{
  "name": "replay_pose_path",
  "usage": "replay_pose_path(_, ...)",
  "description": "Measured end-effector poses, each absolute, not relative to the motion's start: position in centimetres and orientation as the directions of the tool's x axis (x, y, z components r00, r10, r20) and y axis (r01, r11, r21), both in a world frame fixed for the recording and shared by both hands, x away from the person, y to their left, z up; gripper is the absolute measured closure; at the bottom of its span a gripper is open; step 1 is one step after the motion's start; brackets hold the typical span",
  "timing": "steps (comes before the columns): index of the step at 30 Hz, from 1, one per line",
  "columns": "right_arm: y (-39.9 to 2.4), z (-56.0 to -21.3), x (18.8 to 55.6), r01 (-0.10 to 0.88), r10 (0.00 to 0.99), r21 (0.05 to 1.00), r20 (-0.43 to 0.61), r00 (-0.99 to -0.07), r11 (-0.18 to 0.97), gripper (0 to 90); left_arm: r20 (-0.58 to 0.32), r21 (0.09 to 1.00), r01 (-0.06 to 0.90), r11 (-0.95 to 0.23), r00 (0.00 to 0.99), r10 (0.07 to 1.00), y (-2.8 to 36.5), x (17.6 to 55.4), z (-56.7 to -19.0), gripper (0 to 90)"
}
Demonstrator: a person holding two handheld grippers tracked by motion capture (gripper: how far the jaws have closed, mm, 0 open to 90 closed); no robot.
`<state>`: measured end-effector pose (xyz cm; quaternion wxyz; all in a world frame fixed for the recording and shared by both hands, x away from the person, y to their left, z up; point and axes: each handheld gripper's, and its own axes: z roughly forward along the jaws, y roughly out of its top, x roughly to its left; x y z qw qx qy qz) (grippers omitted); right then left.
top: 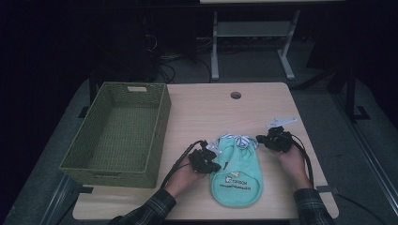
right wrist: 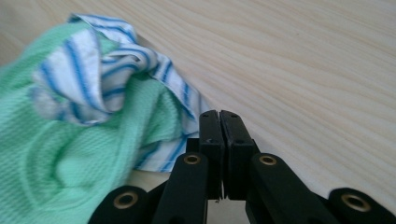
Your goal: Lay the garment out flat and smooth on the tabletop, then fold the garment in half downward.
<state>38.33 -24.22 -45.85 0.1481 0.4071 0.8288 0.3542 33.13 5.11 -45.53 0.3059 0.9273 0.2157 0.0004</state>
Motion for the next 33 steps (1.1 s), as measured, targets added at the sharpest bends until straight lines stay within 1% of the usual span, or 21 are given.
replay_pose_path(2,-24.3,-45.6,37.9,0.572,0.781,0.716,0.061,-0.622,0.400,87.7,-0.153,0.563,0.410,-0.718,0.905,0.397,5.2,33.3,-45.5,87.6)
replay_pose_path(4,-24.4,-45.3,37.6,0.573,0.776,0.723,0.082,-0.625,0.385,84.3,-0.160,0.563,0.415,-0.715,0.903,0.399,5.2,33.4,-45.4,84.6)
replay_pose_path(7,-24.6,-44.9,37.3,0.565,0.766,0.731,0.090,-0.636,0.383,80.1,-0.145,0.563,0.409,-0.718,0.904,0.402,5.2,33.6,-45.1,79.9)
replay_pose_path(11,-24.8,-44.4,37.3,0.574,0.754,0.727,0.118,-0.646,0.378,71.2,-0.123,0.572,0.397,-0.717,0.906,0.404,5.3,34.2,-44.4,70.7)
replay_pose_path(13,-24.8,-44.2,37.4,0.583,0.751,0.722,0.134,-0.646,0.373,67.5,-0.121,0.577,0.398,-0.713,0.905,0.407,5.3,34.7,-44.0,66.6)
replay_pose_path(17,-24.9,-43.9,37.6,0.579,0.747,0.723,0.131,-0.652,0.378,61.0,-0.123,0.582,0.414,-0.700,0.896,0.427,5.1,35.5,-43.7,58.2)
replay_pose_path(18,-24.8,-43.8,37.6,0.581,0.747,0.722,0.135,-0.650,0.376,59.9,-0.111,0.583,0.403,-0.706,0.899,0.423,5.1,35.9,-43.5,56.7)
replay_pose_path(21,-24.8,-43.6,37.8,0.581,0.745,0.720,0.135,-0.653,0.379,57.1,-0.114,0.593,0.414,-0.691,0.893,0.436,5.2,36.7,-43.3,51.5)
replay_pose_path(26,-24.8,-43.5,38.1,0.582,0.742,0.722,0.144,-0.655,0.373,55.3,-0.101,0.612,0.409,-0.677,0.889,0.446,5.5,38.5,-42.7,46.8)
replay_pose_path(33,-24.5,-43.3,38.6,0.583,0.737,0.719,0.147,-0.660,0.379,53.6,-0.091,0.631,0.418,-0.654,0.877,0.472,5.6,41.0,-42.3,46.3)
